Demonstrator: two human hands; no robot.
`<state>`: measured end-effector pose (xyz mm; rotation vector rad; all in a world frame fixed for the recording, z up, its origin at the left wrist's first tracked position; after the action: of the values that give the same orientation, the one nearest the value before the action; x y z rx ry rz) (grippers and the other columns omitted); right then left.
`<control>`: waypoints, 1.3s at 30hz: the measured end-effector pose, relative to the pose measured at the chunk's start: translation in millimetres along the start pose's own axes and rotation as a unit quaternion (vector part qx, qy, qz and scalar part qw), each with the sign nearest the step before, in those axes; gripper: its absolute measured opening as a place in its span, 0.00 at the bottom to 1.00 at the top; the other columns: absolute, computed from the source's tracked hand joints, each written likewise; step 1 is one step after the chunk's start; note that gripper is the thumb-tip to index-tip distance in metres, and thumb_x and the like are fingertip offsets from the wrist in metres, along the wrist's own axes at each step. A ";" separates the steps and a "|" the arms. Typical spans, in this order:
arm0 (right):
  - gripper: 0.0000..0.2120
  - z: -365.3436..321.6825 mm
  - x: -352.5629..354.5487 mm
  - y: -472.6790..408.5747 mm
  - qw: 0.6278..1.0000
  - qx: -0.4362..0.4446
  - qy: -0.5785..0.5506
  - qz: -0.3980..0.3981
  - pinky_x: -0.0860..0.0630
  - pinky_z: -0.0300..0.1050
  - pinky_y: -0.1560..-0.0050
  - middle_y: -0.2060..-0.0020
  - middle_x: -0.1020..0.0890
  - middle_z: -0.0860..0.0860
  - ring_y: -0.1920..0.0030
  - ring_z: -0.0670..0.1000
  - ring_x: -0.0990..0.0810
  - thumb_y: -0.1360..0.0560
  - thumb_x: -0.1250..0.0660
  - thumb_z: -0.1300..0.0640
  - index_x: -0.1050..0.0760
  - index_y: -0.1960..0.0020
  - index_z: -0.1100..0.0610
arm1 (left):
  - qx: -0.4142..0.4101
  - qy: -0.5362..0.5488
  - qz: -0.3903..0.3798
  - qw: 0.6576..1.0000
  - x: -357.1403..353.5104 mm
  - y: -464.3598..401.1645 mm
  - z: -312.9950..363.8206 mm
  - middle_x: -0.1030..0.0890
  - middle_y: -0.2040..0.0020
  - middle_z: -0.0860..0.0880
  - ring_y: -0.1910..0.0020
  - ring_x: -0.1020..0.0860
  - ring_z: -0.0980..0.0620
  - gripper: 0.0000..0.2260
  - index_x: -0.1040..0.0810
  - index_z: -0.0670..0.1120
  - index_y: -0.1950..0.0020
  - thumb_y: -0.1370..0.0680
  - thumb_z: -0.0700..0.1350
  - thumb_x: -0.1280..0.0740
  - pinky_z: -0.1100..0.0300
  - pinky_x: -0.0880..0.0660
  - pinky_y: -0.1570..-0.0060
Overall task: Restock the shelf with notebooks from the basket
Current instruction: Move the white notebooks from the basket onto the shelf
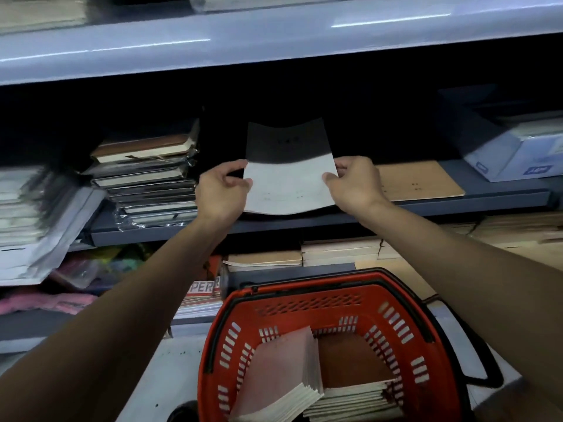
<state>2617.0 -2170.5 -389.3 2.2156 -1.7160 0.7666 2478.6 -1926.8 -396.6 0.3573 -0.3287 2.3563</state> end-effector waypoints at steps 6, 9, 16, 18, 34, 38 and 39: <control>0.13 0.8 -16.7 -16.9 0.983 0.064 0.169 0.007 0.19 0.48 0.48 0.47 0.16 0.51 0.48 0.55 0.17 0.20 0.30 0.50 0.18 0.36 0.50 | -0.042 -0.192 0.036 0.980 -8.8 -1.7 4.3 0.13 0.52 0.54 0.50 0.16 0.50 0.08 0.13 0.57 0.44 0.21 0.49 0.30 0.62 0.23 0.48; 0.15 -1.8 -20.9 -12.0 0.962 0.114 0.248 -0.009 0.19 0.52 0.47 0.43 0.19 0.58 0.45 0.60 0.19 0.18 0.34 0.47 0.16 0.37 0.52 | -0.055 -0.272 0.011 0.961 -11.0 6.9 8.6 0.13 0.54 0.47 0.52 0.17 0.42 0.09 0.13 0.56 0.46 0.20 0.53 0.33 0.56 0.22 0.51; 0.46 6.5 -20.1 5.9 0.938 0.117 0.297 -0.133 0.32 0.53 0.29 0.30 0.25 0.54 0.27 0.57 0.33 0.32 0.36 0.21 0.27 0.24 0.50 | -0.118 -0.328 -0.082 0.934 -21.4 27.1 10.6 0.19 0.32 0.48 0.32 0.22 0.46 0.34 0.22 0.51 0.28 0.28 0.68 0.27 0.50 0.24 0.34; 0.43 4.4 -16.3 7.2 0.942 0.129 0.280 -0.136 0.34 0.51 0.28 0.29 0.25 0.54 0.27 0.56 0.34 0.32 0.29 0.27 0.27 0.24 0.51 | -0.130 -0.323 -0.077 0.934 -21.8 25.3 11.6 0.18 0.33 0.48 0.33 0.22 0.46 0.33 0.21 0.50 0.28 0.29 0.66 0.25 0.49 0.23 0.35; 0.31 -3.2 -33.3 17.8 0.871 0.204 0.424 -0.139 0.26 0.55 0.35 0.43 0.19 0.58 0.37 0.62 0.27 0.19 0.42 0.34 0.27 0.27 0.55 | -0.156 -0.347 -0.073 0.922 -21.6 22.3 5.4 0.17 0.36 0.49 0.37 0.20 0.45 0.26 0.22 0.55 0.29 0.25 0.62 0.26 0.49 0.22 0.39; 0.31 -3.1 -32.1 23.8 0.887 0.180 0.399 -0.148 0.28 0.56 0.32 0.41 0.20 0.59 0.31 0.63 0.31 0.18 0.41 0.37 0.33 0.22 0.55 | -0.170 -0.390 -0.093 0.900 -28.1 31.6 10.2 0.20 0.32 0.44 0.34 0.23 0.40 0.31 0.34 0.52 0.20 0.21 0.59 0.31 0.47 0.24 0.39; 0.32 -3.9 -30.1 26.3 0.894 0.174 0.387 -0.144 0.28 0.56 0.32 0.41 0.21 0.59 0.30 0.63 0.32 0.17 0.40 0.38 0.36 0.20 0.55 | -0.169 -0.391 -0.092 0.900 -27.8 34.6 10.3 0.19 0.33 0.42 0.33 0.24 0.39 0.32 0.37 0.49 0.19 0.20 0.58 0.31 0.47 0.25 0.39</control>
<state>2585.7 -2151.2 -405.6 1.8639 -0.8886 1.6783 2475.8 -1972.1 -401.3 1.1052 -1.0126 1.8225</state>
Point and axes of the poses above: each hand's wrist, its own y-axis away from the middle knuckle, its own x-axis out of the back of the hand, z = x × y, the point moved 9 cm from there along -y, towards the middle knuckle
